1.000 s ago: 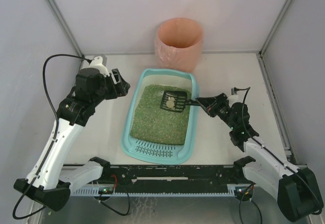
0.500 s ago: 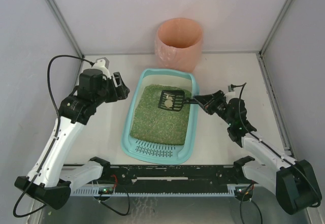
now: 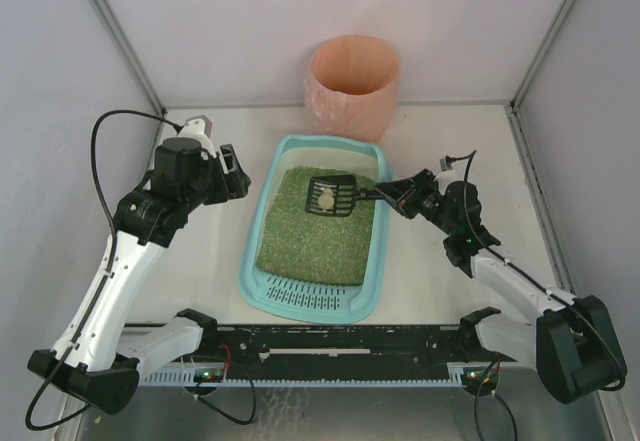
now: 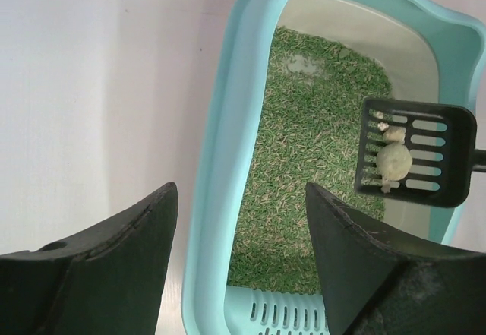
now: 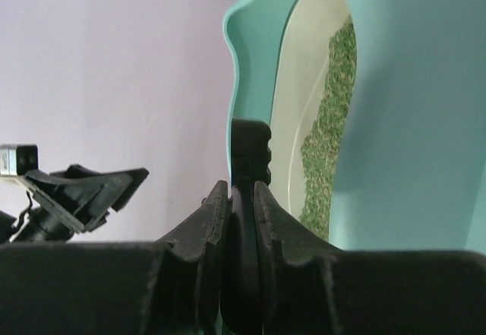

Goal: Clean the litter box

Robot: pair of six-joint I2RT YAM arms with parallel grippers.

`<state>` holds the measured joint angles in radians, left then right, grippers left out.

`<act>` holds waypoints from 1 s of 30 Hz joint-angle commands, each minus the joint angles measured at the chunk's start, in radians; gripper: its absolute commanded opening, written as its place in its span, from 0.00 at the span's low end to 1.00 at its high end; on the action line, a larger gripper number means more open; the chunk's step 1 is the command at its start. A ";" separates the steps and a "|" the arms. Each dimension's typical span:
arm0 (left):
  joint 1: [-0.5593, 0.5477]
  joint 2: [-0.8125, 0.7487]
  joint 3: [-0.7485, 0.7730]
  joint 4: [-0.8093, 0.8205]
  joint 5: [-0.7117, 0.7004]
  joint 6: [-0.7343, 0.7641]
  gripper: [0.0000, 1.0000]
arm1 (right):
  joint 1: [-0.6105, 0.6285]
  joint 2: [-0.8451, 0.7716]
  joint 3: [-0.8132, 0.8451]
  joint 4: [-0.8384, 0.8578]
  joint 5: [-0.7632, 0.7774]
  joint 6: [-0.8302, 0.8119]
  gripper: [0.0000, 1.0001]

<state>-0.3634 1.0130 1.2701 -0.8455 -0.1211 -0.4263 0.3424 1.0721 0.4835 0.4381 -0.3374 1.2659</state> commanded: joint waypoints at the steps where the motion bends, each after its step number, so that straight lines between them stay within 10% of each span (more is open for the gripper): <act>1: 0.006 -0.020 0.035 0.000 -0.023 0.022 0.73 | -0.028 -0.064 -0.011 0.011 0.044 0.018 0.00; 8: 0.008 -0.029 0.015 0.002 -0.018 0.022 0.74 | 0.036 0.052 0.067 0.092 -0.136 -0.024 0.00; 13: 0.009 -0.037 0.016 0.004 -0.026 0.016 0.74 | 0.007 -0.078 -0.011 0.012 0.118 0.037 0.00; 18: 0.008 -0.038 -0.001 0.008 -0.001 0.010 0.74 | 0.066 0.071 0.122 0.003 -0.139 -0.075 0.00; 24: 0.008 -0.052 0.000 0.009 -0.019 0.005 0.73 | -0.009 -0.088 0.003 -0.023 0.142 0.038 0.00; 30: 0.009 -0.037 -0.006 0.014 0.014 0.003 0.73 | 0.059 0.078 0.161 0.000 -0.066 -0.062 0.00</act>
<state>-0.3618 0.9821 1.2701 -0.8619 -0.1265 -0.4259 0.3656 1.0996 0.5488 0.3733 -0.3061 1.2510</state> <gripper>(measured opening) 0.734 0.145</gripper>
